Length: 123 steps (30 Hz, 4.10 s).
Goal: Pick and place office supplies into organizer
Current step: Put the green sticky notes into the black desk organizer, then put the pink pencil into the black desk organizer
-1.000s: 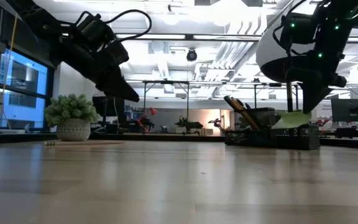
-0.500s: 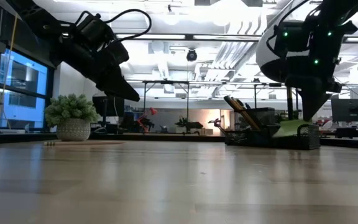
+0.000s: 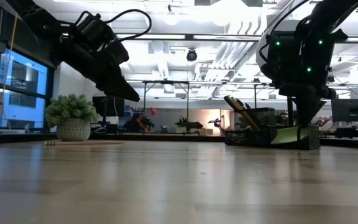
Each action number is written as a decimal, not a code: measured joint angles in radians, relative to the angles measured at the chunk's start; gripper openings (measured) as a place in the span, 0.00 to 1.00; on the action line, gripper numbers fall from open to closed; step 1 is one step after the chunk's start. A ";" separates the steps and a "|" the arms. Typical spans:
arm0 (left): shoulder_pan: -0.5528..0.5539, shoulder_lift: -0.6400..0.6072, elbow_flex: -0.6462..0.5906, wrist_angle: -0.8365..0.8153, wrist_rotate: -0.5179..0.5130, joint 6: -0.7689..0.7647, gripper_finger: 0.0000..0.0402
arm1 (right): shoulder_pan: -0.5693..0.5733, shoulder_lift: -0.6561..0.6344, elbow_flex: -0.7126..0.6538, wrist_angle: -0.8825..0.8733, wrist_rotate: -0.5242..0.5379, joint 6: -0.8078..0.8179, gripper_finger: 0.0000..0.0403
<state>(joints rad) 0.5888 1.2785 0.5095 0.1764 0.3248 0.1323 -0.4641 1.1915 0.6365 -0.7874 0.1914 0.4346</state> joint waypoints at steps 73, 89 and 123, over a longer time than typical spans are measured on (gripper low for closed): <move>-0.132 -0.086 -0.002 -0.392 -0.415 -0.261 0.30 | 0.578 0.266 0.112 1.029 0.172 -0.390 0.31; -0.210 -0.066 0.018 -0.777 -0.492 -0.676 0.30 | 0.491 0.388 0.112 1.254 -0.095 -0.744 0.31; -0.269 0.087 0.053 -0.910 -0.555 -0.707 0.08 | 0.486 0.388 0.112 1.231 -0.179 -0.643 0.31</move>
<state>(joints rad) 0.3202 1.3655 0.5625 -0.7331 -0.2298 -0.5752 0.0216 1.5795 0.7486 0.4432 0.0128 -0.2089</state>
